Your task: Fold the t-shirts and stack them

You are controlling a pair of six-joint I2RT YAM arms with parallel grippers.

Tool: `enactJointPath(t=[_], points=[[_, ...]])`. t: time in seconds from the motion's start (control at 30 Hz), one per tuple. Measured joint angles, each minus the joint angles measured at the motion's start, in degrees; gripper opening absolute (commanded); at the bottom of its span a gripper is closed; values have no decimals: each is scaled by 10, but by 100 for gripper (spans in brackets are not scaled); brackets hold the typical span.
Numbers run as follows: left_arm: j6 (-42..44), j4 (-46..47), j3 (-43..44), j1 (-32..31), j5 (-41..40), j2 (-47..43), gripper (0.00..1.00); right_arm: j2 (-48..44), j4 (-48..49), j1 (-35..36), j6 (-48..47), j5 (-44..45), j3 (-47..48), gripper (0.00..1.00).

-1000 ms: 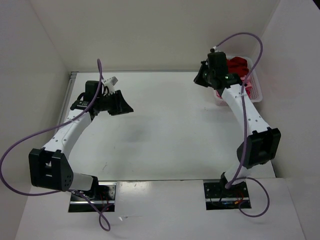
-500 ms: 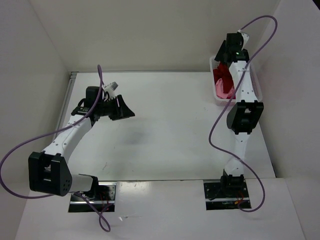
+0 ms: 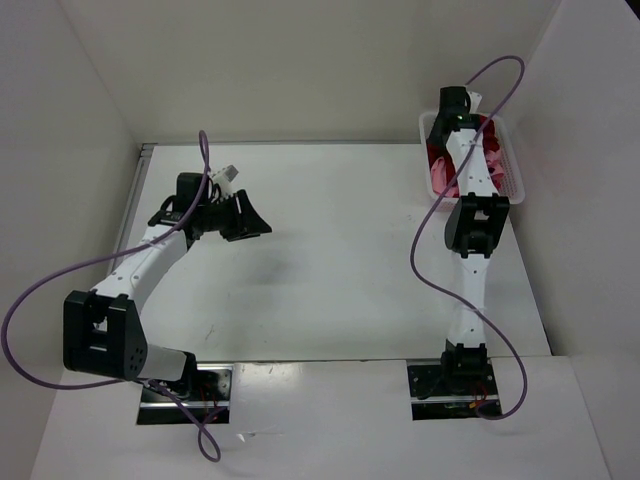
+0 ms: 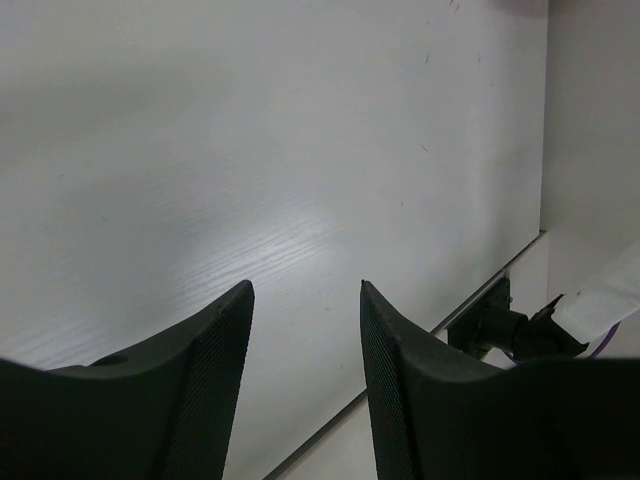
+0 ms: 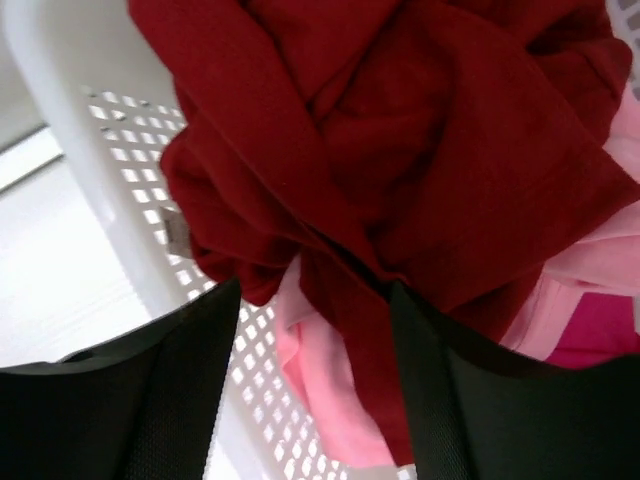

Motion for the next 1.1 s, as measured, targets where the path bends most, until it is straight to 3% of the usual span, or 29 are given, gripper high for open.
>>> enactJointPath(t=[0.07, 0.17, 0.33, 0.57, 0.7, 0.8, 0.9, 0.97, 1.0, 1.1], points=[[0, 1, 0, 0, 0, 2, 55, 6, -1, -2, 1, 6, 4, 51], [0, 1, 0, 0, 0, 2, 55, 10, -1, -9, 1, 13, 19, 27], [-1, 4, 0, 0, -1, 2, 55, 17, -1, -23, 15, 23, 52, 1], [-2, 6, 3, 0, -8, 3, 56, -3, -3, -32, 32, -17, 75, 1], [-2, 8, 22, 0, -9, 3, 57, -85, 13, -31, 45, -92, 40, 1], [-5, 15, 35, 0, -9, 3, 60, -210, 58, -28, 47, -108, -55, 18], [-12, 19, 37, 0, -10, 1, 61, -281, 87, -28, 40, -111, -52, 31], [-15, 19, 37, 0, -10, 0, 63, -287, 98, -28, 29, -111, -21, 38], [-15, 19, 37, 0, -11, -1, 63, -282, 105, -30, 26, -112, -9, 50], [-15, 19, 37, 0, -11, -3, 64, -242, 111, -35, 15, -114, 2, 67]])
